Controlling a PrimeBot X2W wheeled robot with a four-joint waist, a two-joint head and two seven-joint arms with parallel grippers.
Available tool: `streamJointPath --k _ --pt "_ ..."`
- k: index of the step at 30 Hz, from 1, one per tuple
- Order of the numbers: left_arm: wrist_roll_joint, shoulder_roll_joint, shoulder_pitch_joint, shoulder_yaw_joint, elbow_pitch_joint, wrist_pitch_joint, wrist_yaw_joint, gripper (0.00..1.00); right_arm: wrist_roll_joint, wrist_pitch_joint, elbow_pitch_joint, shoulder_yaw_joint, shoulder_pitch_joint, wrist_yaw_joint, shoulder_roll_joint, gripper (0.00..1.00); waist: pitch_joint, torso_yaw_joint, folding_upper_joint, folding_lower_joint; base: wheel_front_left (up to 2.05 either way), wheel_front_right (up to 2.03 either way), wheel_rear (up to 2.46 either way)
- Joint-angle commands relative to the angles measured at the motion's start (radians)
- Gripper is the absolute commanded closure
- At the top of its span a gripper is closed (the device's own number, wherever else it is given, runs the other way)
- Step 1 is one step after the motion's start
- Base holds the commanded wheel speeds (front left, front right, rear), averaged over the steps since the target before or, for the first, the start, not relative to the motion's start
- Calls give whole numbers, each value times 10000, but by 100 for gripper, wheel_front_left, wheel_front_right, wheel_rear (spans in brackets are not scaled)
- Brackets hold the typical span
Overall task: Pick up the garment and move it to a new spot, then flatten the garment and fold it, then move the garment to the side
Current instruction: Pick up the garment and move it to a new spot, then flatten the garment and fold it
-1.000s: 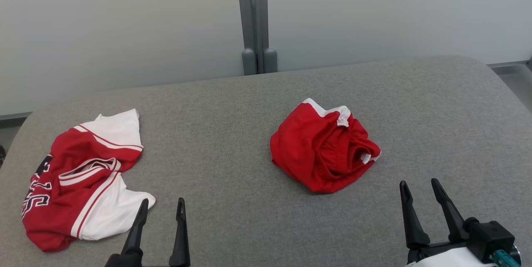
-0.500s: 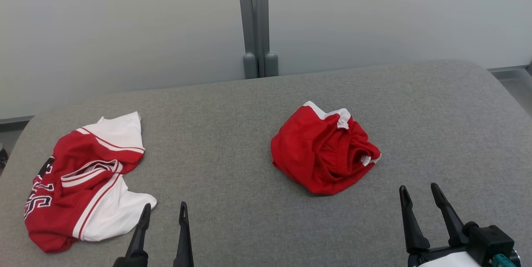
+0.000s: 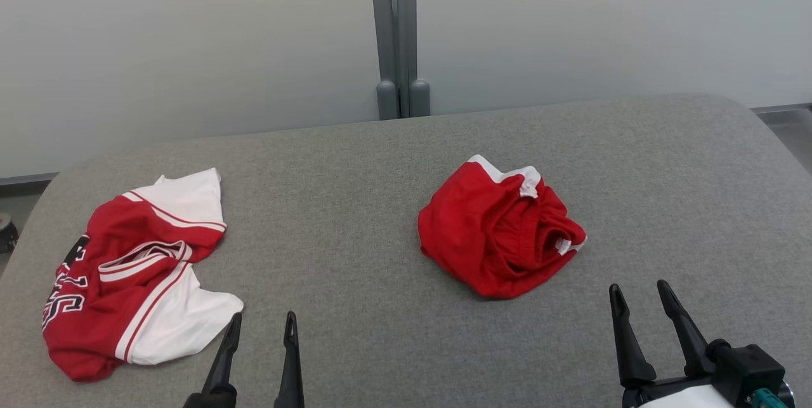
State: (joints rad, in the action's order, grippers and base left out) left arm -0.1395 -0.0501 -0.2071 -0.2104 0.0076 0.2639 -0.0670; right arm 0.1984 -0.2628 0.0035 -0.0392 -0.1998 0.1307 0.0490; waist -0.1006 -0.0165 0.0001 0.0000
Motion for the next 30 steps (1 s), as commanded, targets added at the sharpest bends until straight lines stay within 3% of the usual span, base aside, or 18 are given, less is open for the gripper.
streamJointPath --k 1,12,25,30 --pt "79 -7 50 5 -4 8 4 0 18 -31 3 15 -95 1 25 0 6 -3 -1 0 0 0 0" --pt "-527 -10 -206 -11 69 8 165 0 -3 -31 47 154 -85 1 25 0 30 28 -1 0 0 0 0" --pt "-309 -10 -241 -274 307 8 437 0 -20 -31 312 334 64 2 16 0 89 -32 -1 0 0 0 0" --pt "-192 -10 -138 -622 693 7 753 0 -88 -31 516 286 193 1 26 0 159 -176 -1 0 0 0 0"
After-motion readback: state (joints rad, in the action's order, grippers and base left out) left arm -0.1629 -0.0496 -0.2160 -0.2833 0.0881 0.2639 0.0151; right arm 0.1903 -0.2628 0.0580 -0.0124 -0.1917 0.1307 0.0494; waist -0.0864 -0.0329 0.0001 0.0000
